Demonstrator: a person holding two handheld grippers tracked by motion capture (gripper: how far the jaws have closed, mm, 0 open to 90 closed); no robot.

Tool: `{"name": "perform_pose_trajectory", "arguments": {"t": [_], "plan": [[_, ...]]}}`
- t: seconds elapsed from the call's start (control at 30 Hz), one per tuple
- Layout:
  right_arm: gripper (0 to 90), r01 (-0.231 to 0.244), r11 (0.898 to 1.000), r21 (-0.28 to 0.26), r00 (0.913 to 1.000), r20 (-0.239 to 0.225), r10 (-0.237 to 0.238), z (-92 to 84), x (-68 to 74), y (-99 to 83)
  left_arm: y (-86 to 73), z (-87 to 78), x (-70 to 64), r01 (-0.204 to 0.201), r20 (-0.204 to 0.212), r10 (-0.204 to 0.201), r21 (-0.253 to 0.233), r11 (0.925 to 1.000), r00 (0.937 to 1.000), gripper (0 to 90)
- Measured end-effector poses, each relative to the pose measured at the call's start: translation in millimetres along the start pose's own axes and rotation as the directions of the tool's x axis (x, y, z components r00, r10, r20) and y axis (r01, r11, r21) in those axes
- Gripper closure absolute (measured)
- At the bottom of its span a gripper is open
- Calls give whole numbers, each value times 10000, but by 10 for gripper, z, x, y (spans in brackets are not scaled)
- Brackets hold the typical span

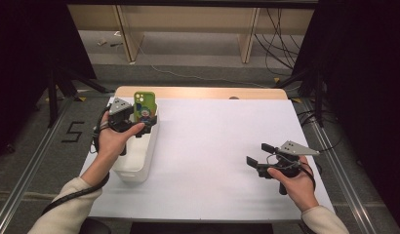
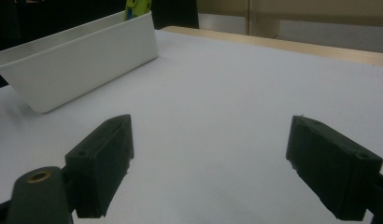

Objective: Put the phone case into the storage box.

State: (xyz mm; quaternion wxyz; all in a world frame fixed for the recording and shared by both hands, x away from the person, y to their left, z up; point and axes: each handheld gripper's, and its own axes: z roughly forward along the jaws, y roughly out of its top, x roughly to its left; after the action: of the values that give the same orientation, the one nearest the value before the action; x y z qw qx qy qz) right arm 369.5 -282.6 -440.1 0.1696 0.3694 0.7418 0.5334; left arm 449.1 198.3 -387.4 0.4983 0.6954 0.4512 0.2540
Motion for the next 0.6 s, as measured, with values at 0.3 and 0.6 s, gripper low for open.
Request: {"name": "perform_pose_trajectory", "arguments": {"t": [0.3, 0.6], "plan": [[160, 1, 10000, -25, 10000, 5, -1, -3, -1, 1, -26, -73, -61, 59, 423, -57, -37, 10000, 9991, 38], [160, 8, 10000, -17, 10000, 1, -8, -9, 1, 5, -56, -100, -133, -90, 703, 93, -45, 9999, 9975, 43]]}}
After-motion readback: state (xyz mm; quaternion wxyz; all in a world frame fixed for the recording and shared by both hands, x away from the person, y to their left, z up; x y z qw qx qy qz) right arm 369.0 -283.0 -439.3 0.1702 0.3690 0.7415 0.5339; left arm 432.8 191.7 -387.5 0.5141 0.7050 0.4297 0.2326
